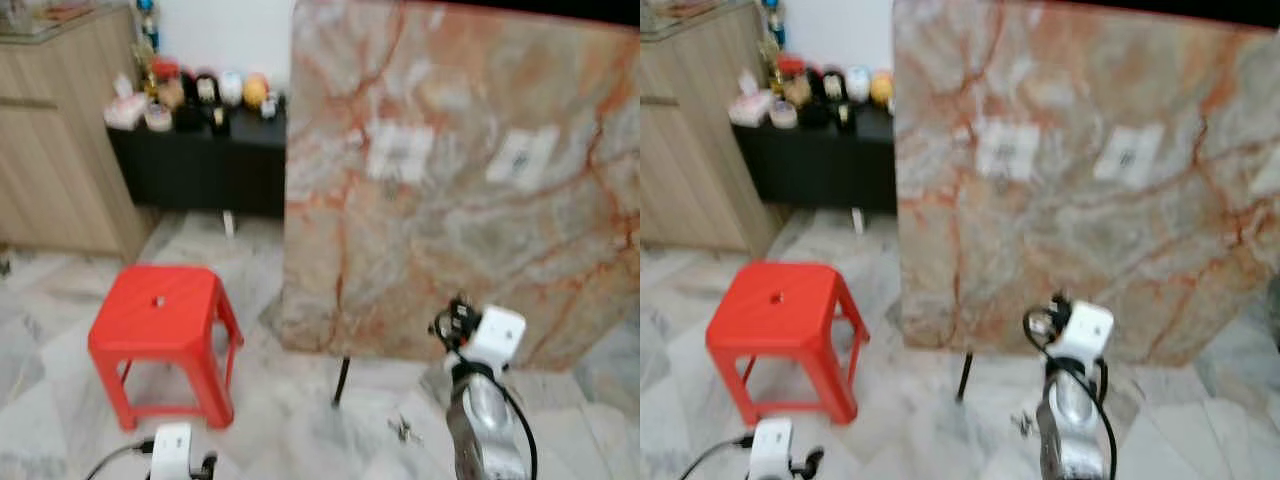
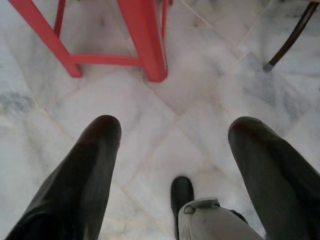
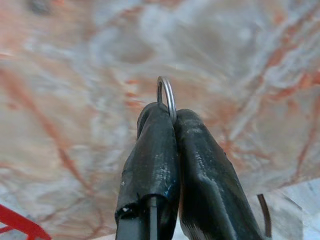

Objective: Hang keys on a hook

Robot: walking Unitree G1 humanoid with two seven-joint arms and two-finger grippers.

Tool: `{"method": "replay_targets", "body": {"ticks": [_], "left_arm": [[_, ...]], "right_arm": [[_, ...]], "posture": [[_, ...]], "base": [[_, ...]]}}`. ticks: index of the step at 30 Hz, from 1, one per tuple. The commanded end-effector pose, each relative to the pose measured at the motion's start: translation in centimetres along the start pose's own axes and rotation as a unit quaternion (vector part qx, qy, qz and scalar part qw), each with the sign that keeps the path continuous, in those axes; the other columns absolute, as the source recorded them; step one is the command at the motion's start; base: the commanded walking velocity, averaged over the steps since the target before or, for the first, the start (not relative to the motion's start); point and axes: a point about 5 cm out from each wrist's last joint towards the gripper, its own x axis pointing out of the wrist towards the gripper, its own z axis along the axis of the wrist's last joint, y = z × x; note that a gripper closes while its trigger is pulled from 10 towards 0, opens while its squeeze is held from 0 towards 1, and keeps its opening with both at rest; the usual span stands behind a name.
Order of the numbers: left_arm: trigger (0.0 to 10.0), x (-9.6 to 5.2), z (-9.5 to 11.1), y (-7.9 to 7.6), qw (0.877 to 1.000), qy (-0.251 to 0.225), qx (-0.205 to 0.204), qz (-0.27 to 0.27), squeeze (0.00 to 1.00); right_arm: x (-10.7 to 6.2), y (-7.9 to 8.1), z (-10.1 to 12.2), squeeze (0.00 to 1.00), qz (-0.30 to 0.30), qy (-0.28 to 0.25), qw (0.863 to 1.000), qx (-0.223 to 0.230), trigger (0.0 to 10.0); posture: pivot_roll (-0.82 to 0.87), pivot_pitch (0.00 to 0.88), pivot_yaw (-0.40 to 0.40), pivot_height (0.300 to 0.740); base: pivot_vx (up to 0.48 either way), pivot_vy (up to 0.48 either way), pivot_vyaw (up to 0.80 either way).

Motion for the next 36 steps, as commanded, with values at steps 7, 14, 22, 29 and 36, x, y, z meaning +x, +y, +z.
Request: {"method": "replay_targets", "body": {"ticks": [7,14,22,29,36], "left_arm": [[10.0,-0.15,-0.70,-0.52,1.000,0.017,0.004,-0.008,0.00],[10.0,-0.12,-0.69,-0.48,1.000,0.019,0.005,-0.009,0.00],[10.0,-0.13,-0.76,-0.38,1.000,0.023,0.006,-0.008,0.00],[10.0,-0.28,-1.20,-0.27,1.000,0.030,0.005,-0.005,0.00],[10.0,-0.29,-1.25,-0.35,0.999,0.031,0.005,-0.006,0.00]], "right_arm": [[0.34,-0.36,0.67,0.00,-0.010,-0.013,1.000,0.002,10.0],[0.37,-0.39,0.62,0.00,-0.013,-0.013,1.000,0.005,10.0],[0.44,-0.33,0.40,0.00,-0.014,-0.002,1.000,0.007,10.0],[0.45,-0.48,0.34,0.00,-0.013,0.002,1.000,0.005,10.0],[0.47,-0.37,0.42,0.00,-0.012,0.000,1.000,0.005,10.0]], "posture": [[-0.02,0.000,-0.062,0.740],[-0.02,0.000,-0.058,0.740],[-0.02,0.000,-0.059,0.740],[-0.02,0.000,-0.059,0.740],[-0.02,0.000,-0.061,0.740]], "base": [[0.000,0.000,0.00],[0.000,0.000,0.00],[0.000,0.000,-0.08],[0.000,0.000,-0.80],[0.000,0.000,-0.77]]}}
